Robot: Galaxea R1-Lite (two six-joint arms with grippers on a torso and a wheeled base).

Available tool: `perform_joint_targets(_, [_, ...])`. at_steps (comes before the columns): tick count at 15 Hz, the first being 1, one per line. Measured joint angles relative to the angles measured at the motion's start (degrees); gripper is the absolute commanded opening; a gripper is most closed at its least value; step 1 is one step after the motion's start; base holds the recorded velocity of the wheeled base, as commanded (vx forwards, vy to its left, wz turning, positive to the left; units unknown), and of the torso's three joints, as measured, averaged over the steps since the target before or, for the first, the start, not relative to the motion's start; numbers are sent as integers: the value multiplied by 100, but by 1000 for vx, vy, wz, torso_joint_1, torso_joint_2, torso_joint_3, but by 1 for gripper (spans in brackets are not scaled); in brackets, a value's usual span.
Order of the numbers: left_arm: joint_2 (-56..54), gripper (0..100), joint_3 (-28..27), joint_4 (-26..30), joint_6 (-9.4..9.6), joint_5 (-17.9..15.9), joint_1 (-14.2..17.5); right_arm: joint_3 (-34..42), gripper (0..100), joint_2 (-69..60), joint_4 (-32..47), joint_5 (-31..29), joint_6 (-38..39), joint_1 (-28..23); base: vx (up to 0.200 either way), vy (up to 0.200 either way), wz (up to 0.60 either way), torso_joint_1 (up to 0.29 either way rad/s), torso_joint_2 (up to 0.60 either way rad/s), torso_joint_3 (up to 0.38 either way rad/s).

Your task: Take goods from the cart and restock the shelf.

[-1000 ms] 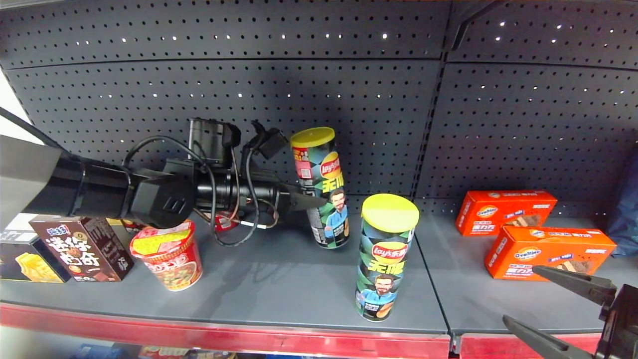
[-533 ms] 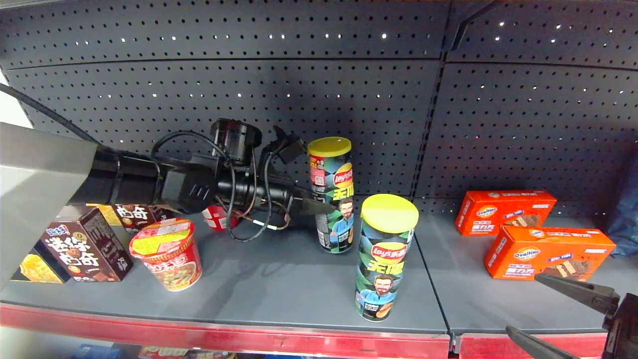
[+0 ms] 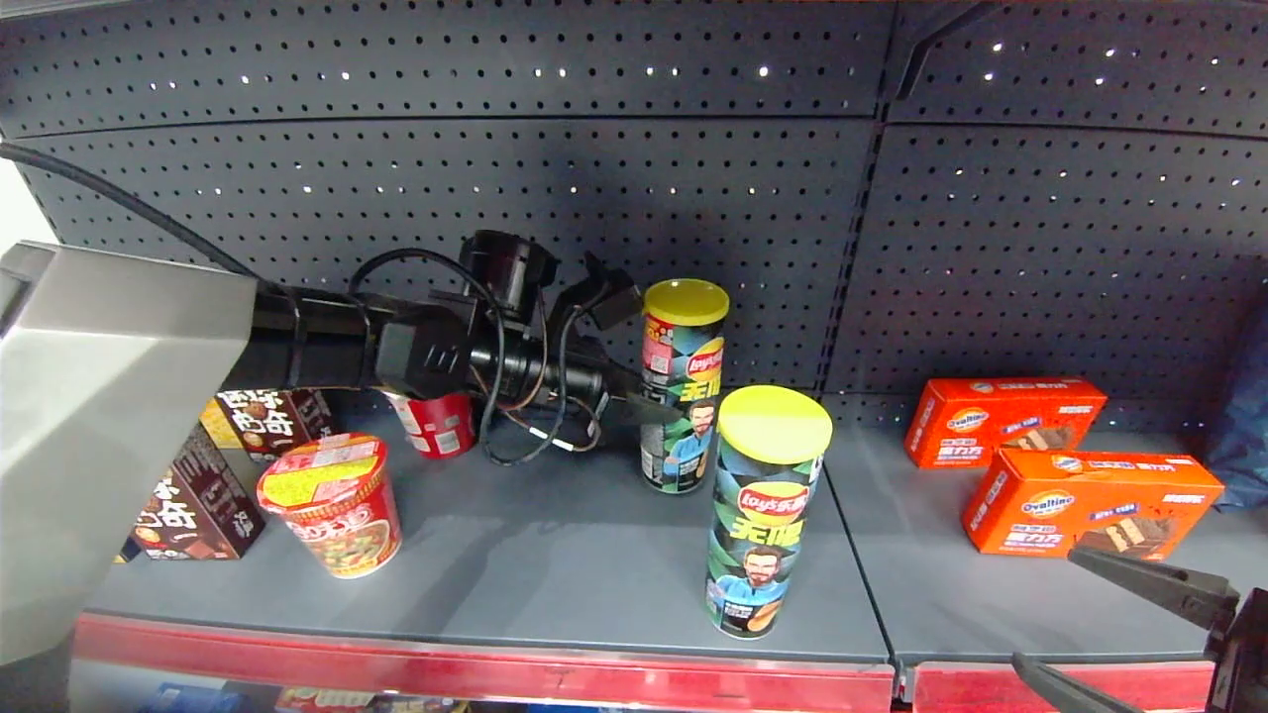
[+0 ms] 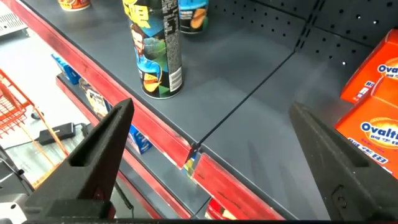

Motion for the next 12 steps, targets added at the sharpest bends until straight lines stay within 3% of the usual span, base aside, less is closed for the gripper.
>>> perform_joint_targets(4, [295, 0, -446, -16, -4, -33, -150, -5, 100, -2, 0, 0, 46, 0, 0, 0, 0, 0, 0, 0])
perform_joint_targets(10, [553, 0, -642, -38, 5, -33, -262, -5, 100, -2, -2, 0, 52, -2, 0, 0, 0, 0, 0, 0])
perform_joint_targets(11, [575, 100, -647, -44, 7, -40, -273, 15, 100, -2, 0, 0, 52, -2, 0, 0, 0, 0, 0, 0])
perform_joint_targets(12, [597, 100, -652, -44, 11, -43, -279, 35, 100, -5, 0, 0, 52, -2, 0, 0, 0, 0, 0, 0])
